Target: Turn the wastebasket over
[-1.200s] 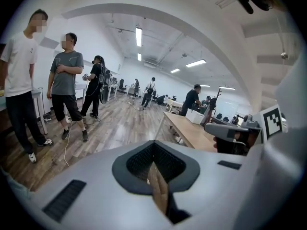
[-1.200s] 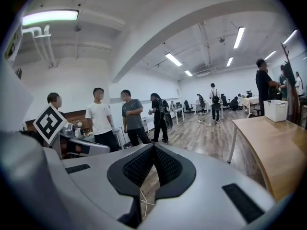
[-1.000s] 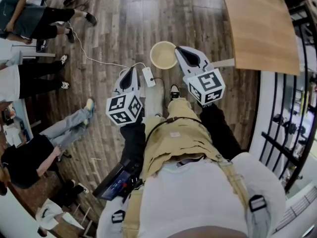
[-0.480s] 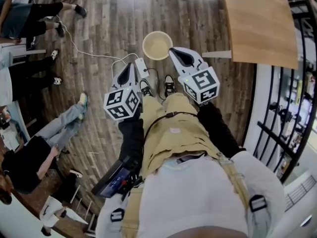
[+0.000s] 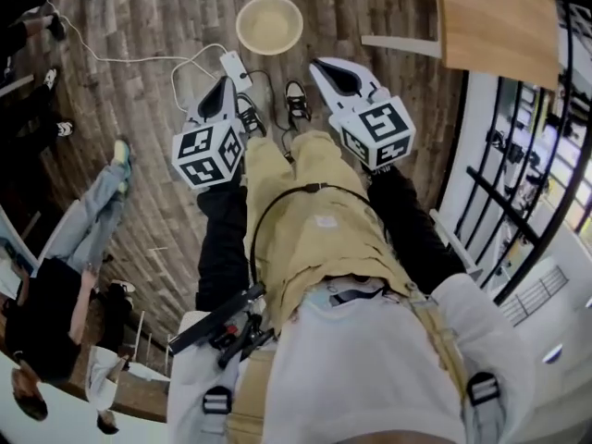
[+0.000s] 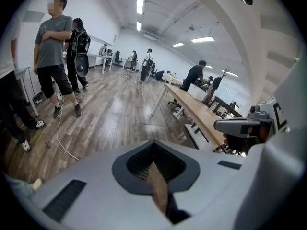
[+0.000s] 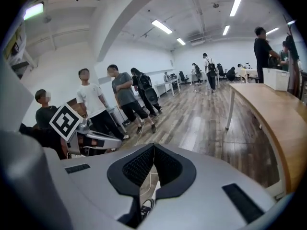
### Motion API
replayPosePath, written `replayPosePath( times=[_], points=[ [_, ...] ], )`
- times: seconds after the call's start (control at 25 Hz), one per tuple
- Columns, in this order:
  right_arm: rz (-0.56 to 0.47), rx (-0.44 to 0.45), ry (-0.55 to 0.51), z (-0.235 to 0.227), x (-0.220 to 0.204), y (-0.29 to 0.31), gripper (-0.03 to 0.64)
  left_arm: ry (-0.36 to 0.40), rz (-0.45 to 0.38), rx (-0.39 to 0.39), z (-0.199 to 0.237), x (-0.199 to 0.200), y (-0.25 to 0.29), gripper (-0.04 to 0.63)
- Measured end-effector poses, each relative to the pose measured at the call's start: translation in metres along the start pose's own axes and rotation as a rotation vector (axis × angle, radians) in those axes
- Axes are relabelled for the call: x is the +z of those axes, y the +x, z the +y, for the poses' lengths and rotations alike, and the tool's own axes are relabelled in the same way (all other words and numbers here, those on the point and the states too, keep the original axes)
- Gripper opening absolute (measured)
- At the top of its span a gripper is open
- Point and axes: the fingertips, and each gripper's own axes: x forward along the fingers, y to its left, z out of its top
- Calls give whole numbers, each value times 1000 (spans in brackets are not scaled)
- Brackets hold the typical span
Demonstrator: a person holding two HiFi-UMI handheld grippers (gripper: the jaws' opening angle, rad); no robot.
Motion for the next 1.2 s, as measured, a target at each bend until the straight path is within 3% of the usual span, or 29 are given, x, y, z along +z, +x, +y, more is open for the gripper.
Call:
replayPosePath(
  times=[0.32,0.68,1.0,1.2],
  points=[
    [175,58,7,-32,-125,115,21,15,181,5,76,-116,86,2],
    [410,134,-112,-78,-291,233,21,-23,305,-14,144,-233,152,2],
    [558,213,-206,-83,-382,321,23,63,376,-93,165,-286,214,2],
    [635,249,-242,-85,-416,366,23,-6,398,-104,181,-296,268,2]
  ],
)
